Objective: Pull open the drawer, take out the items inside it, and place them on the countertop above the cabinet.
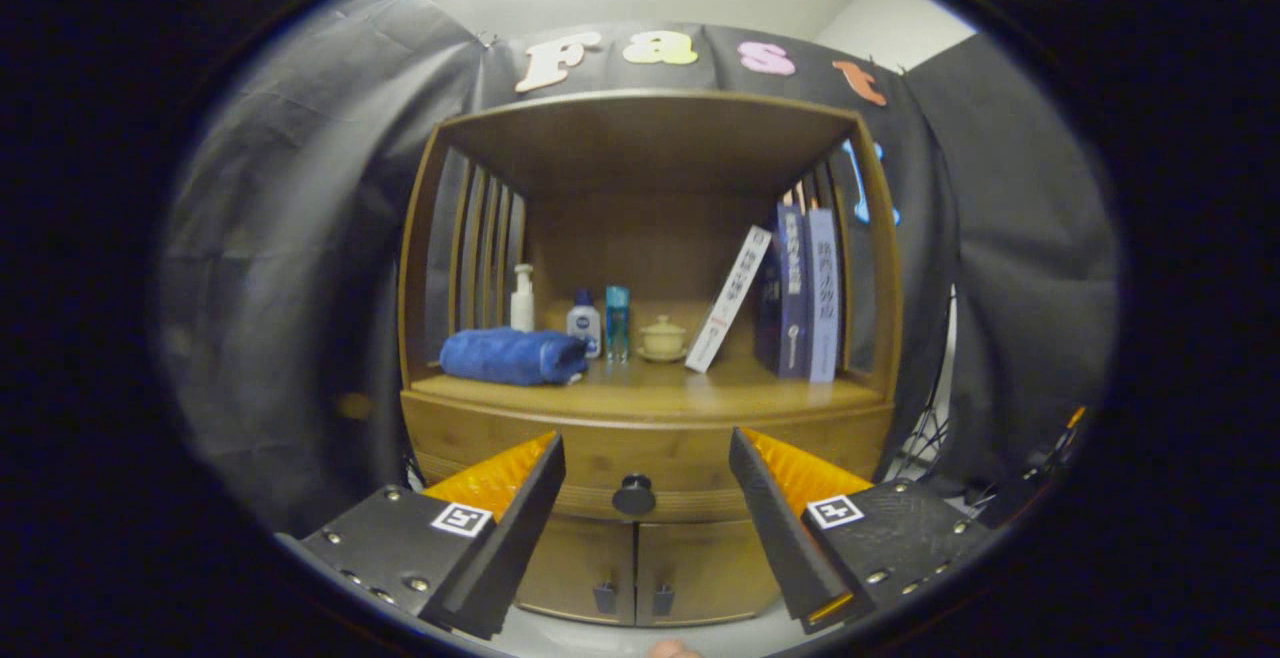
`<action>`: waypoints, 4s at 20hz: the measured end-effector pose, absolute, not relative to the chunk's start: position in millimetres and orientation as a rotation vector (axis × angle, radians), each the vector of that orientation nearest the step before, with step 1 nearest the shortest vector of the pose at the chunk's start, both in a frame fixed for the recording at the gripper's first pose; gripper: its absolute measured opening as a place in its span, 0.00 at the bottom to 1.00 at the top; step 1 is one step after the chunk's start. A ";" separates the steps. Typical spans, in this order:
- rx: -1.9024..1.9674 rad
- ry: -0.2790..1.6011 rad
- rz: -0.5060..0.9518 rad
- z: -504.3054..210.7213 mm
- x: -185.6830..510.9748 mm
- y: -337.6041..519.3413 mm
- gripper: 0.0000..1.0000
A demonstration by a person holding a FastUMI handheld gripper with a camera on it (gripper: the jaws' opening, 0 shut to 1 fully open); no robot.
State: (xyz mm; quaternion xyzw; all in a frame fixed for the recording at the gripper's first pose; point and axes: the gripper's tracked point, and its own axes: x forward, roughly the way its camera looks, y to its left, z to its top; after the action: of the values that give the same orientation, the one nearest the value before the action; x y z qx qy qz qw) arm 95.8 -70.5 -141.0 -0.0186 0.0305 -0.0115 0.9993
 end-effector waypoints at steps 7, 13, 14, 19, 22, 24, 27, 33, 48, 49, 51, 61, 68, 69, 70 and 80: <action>0.023 0.291 -0.032 -227.3 151.1 -89.1 0.97; -0.002 0.312 0.002 -237.6 184.0 -72.2 0.70; -0.012 0.328 -0.021 -249.7 186.2 -71.9 0.58; -0.014 0.289 -0.069 -249.9 196.2 -74.1 0.43; 0.068 0.262 -0.063 -247.7 195.2 -72.7 0.42; 0.108 0.232 -0.050 -246.6 196.2 -72.3 0.42; 0.112 0.255 -0.041 -247.3 194.3 -71.4 0.42; 0.088 0.251 -0.005 -245.7 186.2 -72.2 0.25; -0.033 0.251 -0.016 -253.4 190.9 -73.0 0.25; -0.032 0.260 -0.017 -255.4 191.7 -72.5 0.25; -0.029 0.275 -0.023 -254.2 192.1 -73.3 0.26; -0.035 0.282 -0.001 -251.3 185.3 -74.9 0.25; -0.024 0.293 0.014 -249.6 182.5 -73.3 0.41; -0.036 0.292 0.006 -248.8 182.9 -74.7 0.53; -0.037 0.285 -0.002 -244.3 181.7 -76.9 0.64; -0.146 0.191 0.016 -119.8 175.3 -60.7 0.91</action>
State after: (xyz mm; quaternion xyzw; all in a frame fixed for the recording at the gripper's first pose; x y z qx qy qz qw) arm 175.3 -60.7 -119.8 -0.0728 0.0951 0.0082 0.9928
